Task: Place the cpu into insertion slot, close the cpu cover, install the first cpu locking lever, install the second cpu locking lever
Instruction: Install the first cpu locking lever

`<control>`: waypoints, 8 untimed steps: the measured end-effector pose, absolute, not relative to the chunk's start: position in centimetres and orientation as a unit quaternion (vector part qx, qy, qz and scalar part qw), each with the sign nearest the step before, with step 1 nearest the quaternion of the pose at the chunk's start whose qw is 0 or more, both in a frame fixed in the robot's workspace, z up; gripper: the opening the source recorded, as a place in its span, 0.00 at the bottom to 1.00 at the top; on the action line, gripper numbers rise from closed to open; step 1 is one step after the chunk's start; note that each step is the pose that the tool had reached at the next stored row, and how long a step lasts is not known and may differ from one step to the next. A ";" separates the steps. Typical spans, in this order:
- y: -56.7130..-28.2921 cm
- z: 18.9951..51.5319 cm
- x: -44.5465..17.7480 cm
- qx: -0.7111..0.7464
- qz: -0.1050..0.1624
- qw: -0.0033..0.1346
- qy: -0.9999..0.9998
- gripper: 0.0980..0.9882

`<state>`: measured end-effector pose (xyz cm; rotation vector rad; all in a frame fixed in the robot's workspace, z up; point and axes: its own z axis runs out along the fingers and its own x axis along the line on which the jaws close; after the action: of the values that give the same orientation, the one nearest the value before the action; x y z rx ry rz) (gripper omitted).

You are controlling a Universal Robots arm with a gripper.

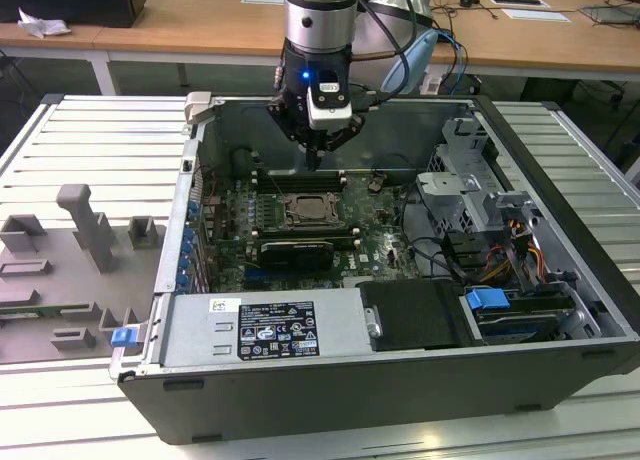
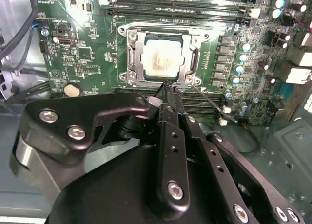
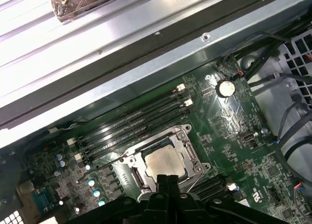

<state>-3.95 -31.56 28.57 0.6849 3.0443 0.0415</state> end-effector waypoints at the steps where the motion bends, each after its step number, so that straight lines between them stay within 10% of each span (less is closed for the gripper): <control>1: -31.6 28.6 -3.9 0.211 0.013 0.010 0.977 0.01; 8: -31.6 28.6 -3.9 0.180 0.014 0.010 0.984 0.01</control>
<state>-3.95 -31.56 28.57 0.5606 3.0707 0.0427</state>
